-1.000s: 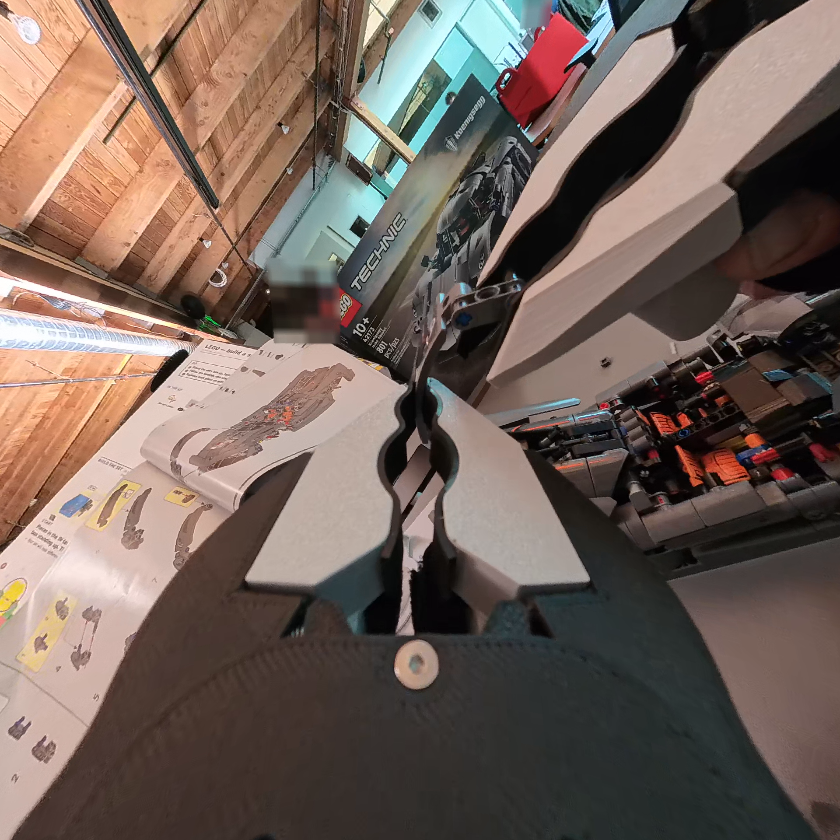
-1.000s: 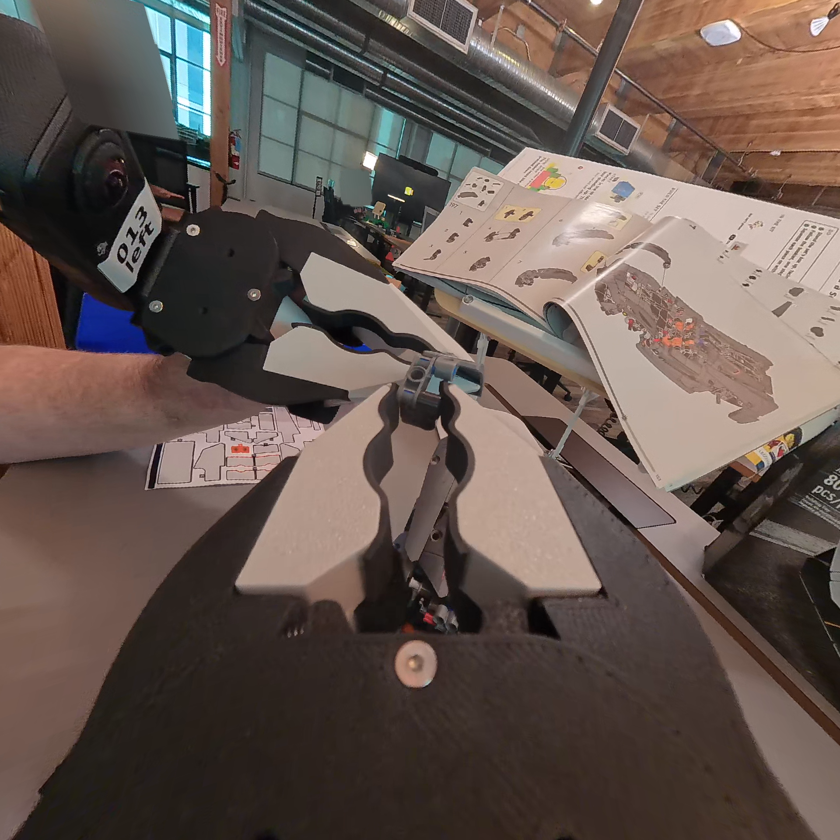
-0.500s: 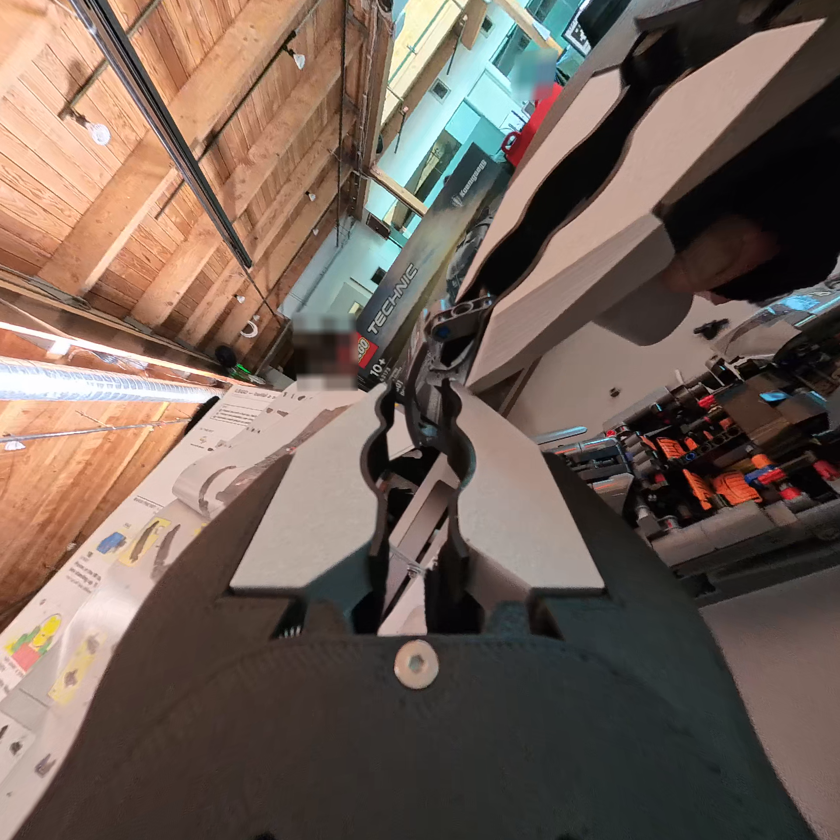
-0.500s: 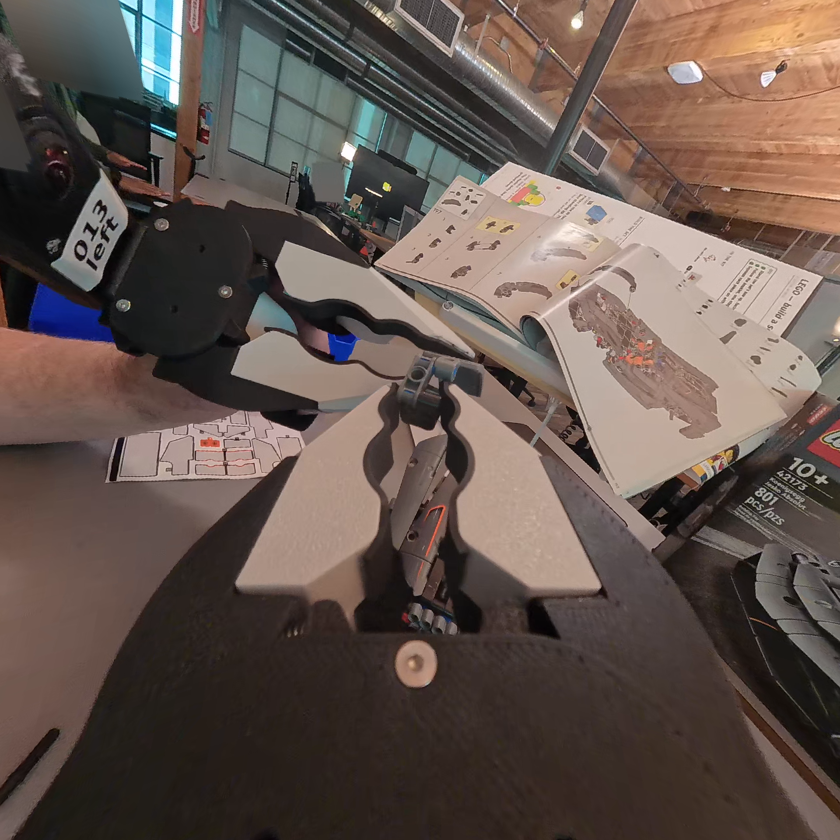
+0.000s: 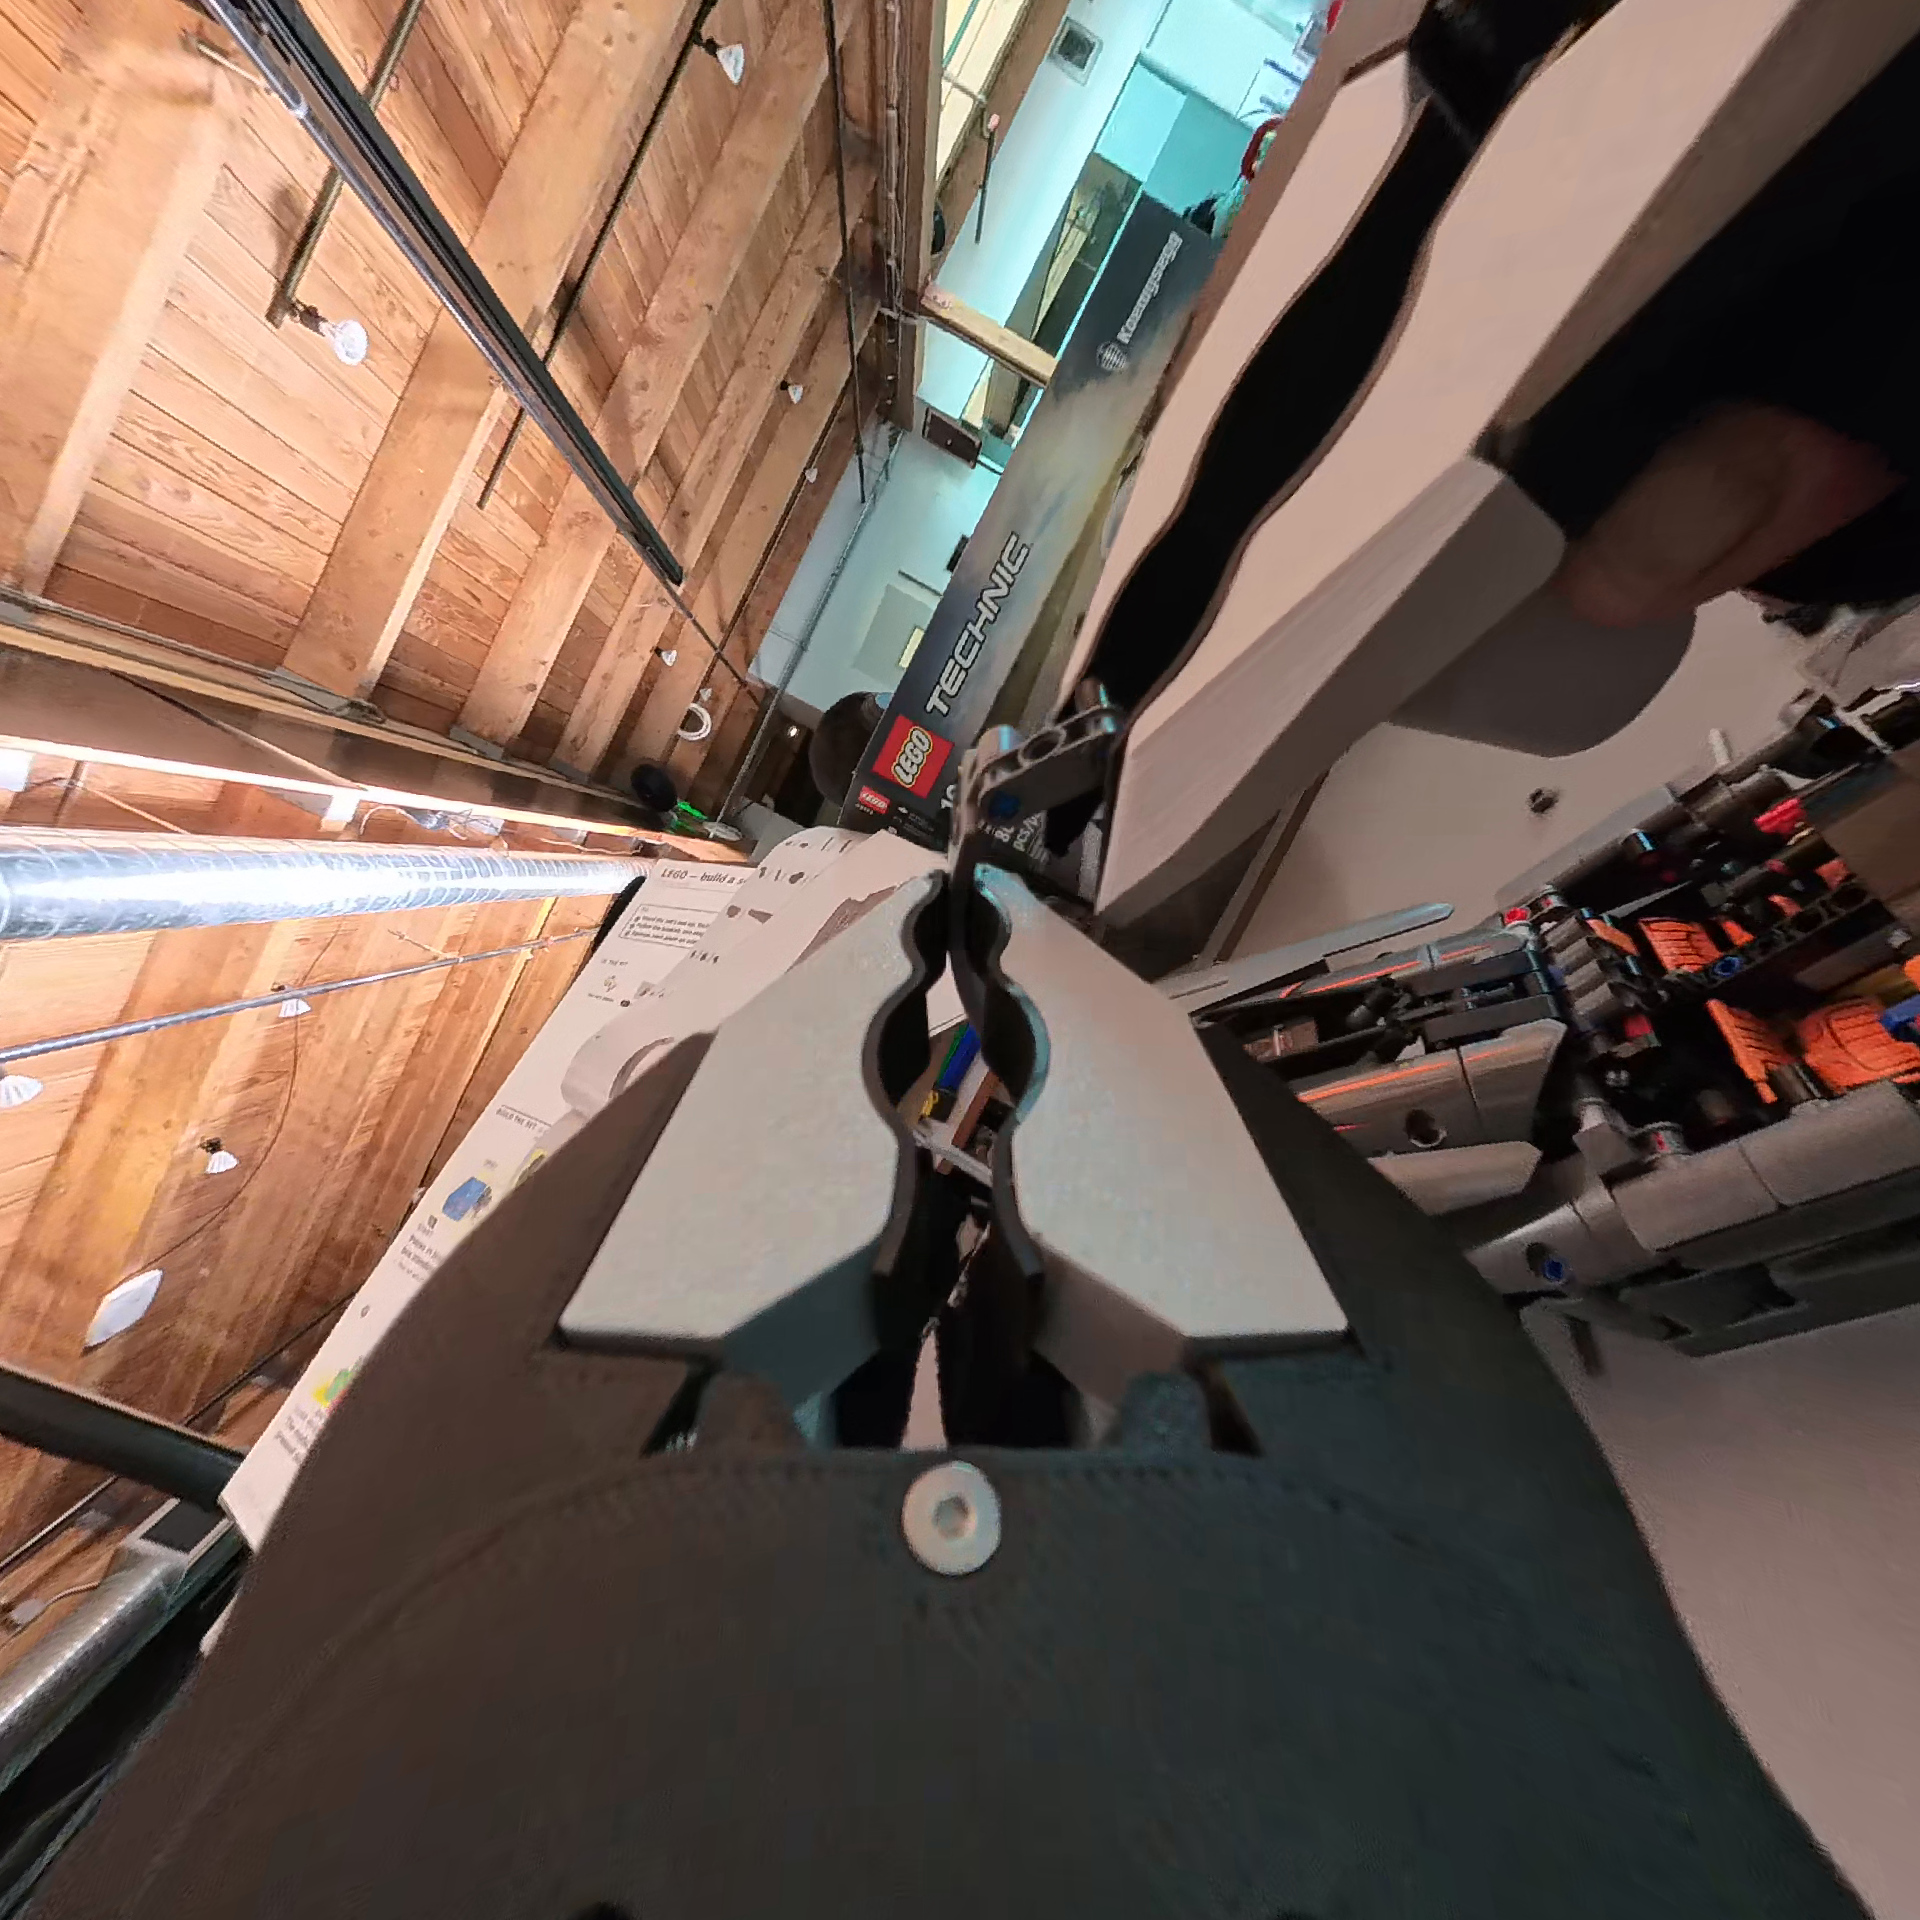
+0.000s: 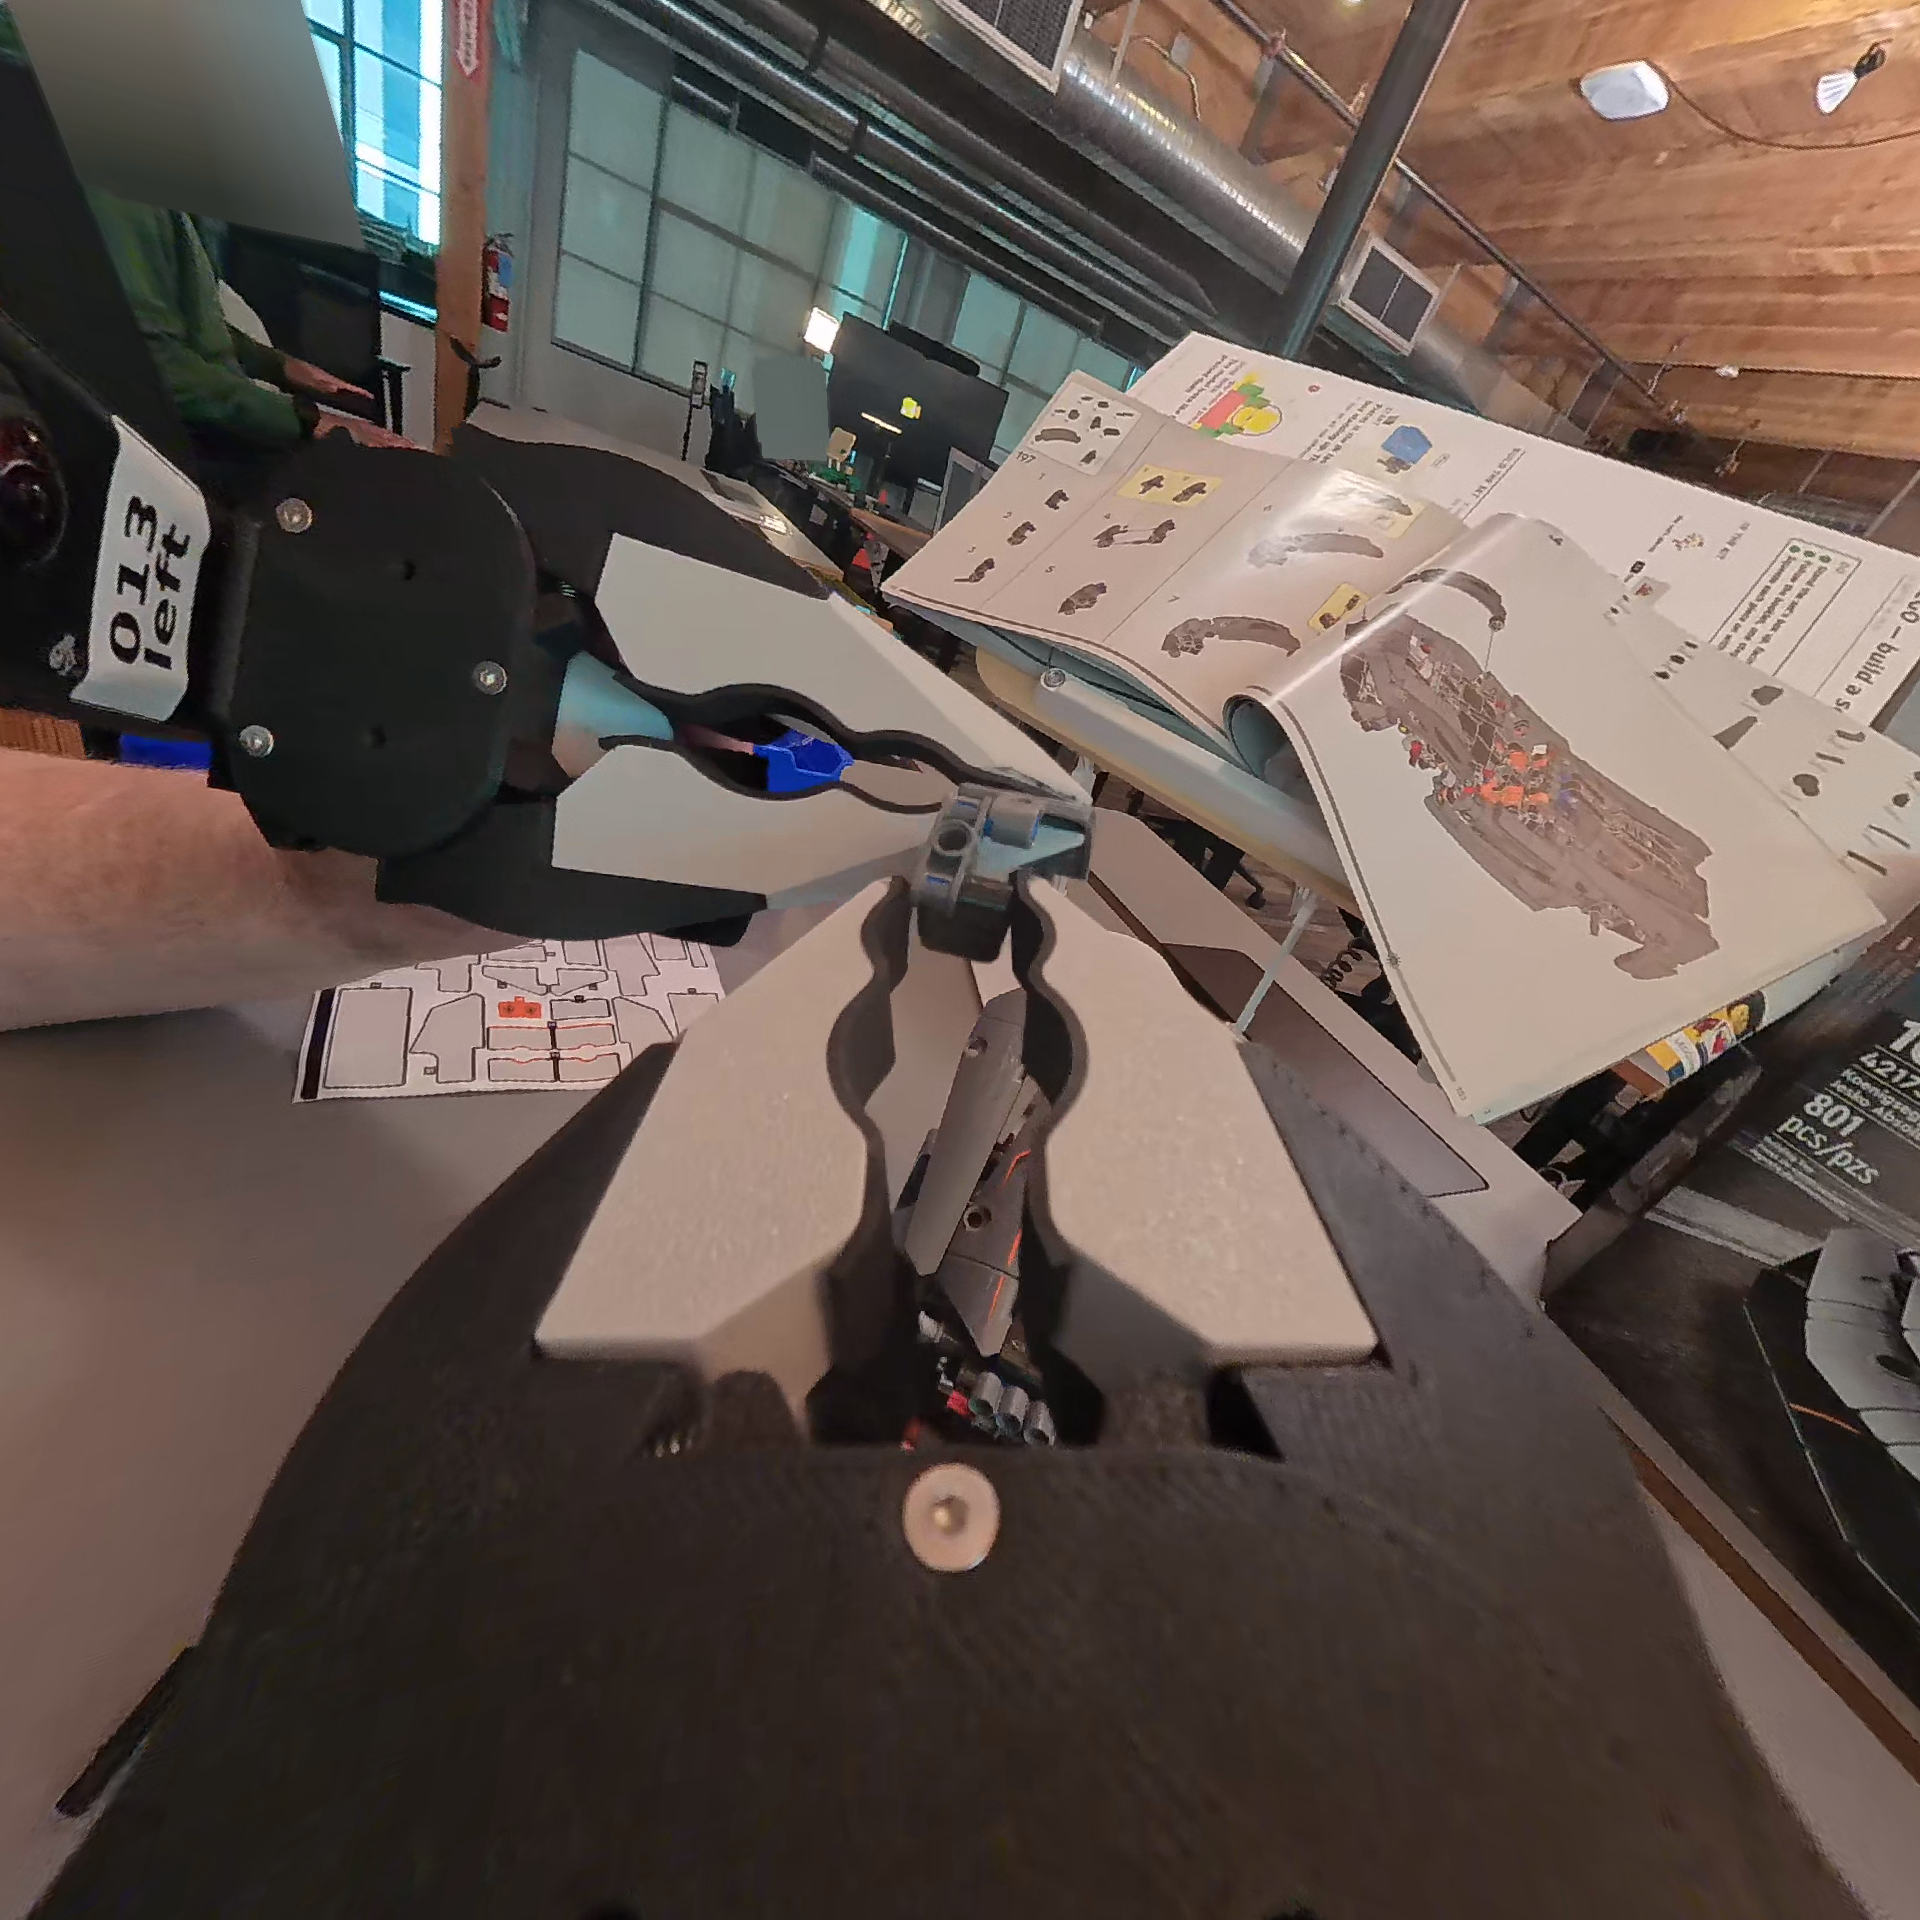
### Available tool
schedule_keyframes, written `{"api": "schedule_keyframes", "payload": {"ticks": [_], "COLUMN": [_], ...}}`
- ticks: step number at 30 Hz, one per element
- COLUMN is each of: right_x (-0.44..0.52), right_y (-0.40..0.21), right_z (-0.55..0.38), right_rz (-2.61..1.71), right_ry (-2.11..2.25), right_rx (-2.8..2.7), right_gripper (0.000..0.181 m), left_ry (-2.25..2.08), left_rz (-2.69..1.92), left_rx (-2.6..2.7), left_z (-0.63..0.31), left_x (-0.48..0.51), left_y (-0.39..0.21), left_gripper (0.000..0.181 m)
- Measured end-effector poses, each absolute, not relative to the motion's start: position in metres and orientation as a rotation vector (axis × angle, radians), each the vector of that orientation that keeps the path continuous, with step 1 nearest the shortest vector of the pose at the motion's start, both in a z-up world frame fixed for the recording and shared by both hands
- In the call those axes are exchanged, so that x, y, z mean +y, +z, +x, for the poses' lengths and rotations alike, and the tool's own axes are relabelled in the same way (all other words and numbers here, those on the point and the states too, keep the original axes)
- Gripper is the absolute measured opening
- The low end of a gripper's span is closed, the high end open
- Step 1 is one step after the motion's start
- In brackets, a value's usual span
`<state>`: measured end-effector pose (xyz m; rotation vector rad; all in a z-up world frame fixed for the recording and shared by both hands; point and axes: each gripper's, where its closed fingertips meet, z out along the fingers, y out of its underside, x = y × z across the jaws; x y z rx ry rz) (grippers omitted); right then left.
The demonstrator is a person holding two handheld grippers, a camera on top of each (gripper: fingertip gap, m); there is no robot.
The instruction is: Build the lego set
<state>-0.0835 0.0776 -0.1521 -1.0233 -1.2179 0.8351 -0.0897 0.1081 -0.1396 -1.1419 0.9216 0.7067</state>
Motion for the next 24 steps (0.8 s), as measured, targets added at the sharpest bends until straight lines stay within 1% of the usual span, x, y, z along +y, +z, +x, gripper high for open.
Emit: {"api": "schedule_keyframes", "payload": {"ticks": [7,11,13,16,18,20,22,24], "right_x": [0.079,0.077,0.074,0.061,0.05,0.044,0.039,0.034], "right_y": [-0.149,-0.15,-0.153,-0.163,-0.17,-0.175,-0.178,-0.184], "right_z": [-0.08,-0.078,-0.079,-0.081,-0.081,-0.08,-0.079,-0.078], "right_rz": [-1.026,-1.007,-0.987,-0.941,-0.908,-0.889,-0.874,-0.864], "right_ry": [0.817,0.819,0.799,0.786,0.791,0.79,0.808,0.81], "right_rx": [-1.229,-1.277,-1.33,-1.462,-1.55,-1.61,-1.647,-1.696], "right_gripper": [0.015,0.015,0.015,0.015,0.015,0.015,0.015,0.015], "left_ry": [0.645,0.504,0.395,0.257,0.21,0.145,0.087,0.073], "left_rz": [-1.175,-1.155,-1.182,-1.235,-1.252,-1.273,-1.287,-1.311], "left_rx": [0.941,1.041,1.099,1.223,1.28,1.328,1.366,1.397], "left_z": [-0.09,-0.084,-0.081,-0.074,-0.071,-0.068,-0.065,-0.065], "left_x": [0.11,0.103,0.1,0.091,0.086,0.08,0.074,0.072], "left_y": [-0.144,-0.149,-0.155,-0.174,-0.184,-0.19,-0.196,-0.202], "left_gripper": [0.001,0.019,0.036,0.042,0.043,0.036,0.036,0.024]}}
